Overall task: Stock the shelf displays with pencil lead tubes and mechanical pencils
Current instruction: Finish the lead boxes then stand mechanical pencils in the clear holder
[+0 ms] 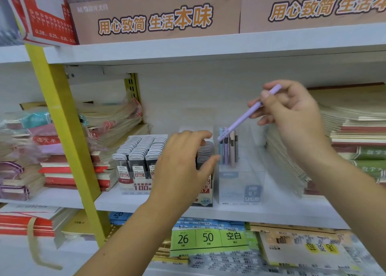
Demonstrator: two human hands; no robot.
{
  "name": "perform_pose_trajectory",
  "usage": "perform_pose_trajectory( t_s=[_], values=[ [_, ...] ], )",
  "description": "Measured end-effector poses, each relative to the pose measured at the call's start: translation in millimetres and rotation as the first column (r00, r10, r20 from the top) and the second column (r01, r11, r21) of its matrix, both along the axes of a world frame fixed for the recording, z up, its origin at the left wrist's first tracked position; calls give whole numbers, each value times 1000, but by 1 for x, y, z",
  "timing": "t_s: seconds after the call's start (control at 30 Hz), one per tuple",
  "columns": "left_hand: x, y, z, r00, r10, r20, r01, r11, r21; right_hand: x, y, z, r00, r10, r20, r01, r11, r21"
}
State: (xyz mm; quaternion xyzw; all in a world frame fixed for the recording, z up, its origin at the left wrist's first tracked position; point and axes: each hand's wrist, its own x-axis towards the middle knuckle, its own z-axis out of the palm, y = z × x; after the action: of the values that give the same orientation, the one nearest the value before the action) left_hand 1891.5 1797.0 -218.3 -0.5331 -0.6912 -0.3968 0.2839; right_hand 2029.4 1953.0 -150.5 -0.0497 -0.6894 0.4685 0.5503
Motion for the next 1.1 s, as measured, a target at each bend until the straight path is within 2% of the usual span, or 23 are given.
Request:
perform_pose_trajectory(
  t_s=[0.03,0.1,0.17,0.23,0.43,0.87,1.03,1.1],
  values=[
    [-3,0,-1,991,40,-129,-43,999,-22,1,5,-1,999,-38,22,37,997,62],
    [-9,3,-7,957,81,-278,-120,985,-128,-4,12,-8,979,-120,165,84,974,208],
    [-11,6,-14,937,73,-342,-167,953,-252,-14,17,-21,909,-234,345,107,931,350],
    [-14,8,-22,924,42,-381,-169,937,-306,-22,20,-32,851,-304,428,97,892,442],
    [-23,12,-34,918,5,-396,-125,953,-277,-33,25,-46,813,-310,492,33,869,493],
    [-29,15,-39,922,2,-386,-98,969,-228,-50,35,-46,755,-484,442,155,787,597],
    [-31,15,-39,923,-6,-385,-85,972,-219,-55,30,-41,654,-572,495,85,706,703],
    [-28,14,-37,926,2,-379,-97,968,-233,-52,28,-37,648,-582,491,91,699,709]
  ],
)
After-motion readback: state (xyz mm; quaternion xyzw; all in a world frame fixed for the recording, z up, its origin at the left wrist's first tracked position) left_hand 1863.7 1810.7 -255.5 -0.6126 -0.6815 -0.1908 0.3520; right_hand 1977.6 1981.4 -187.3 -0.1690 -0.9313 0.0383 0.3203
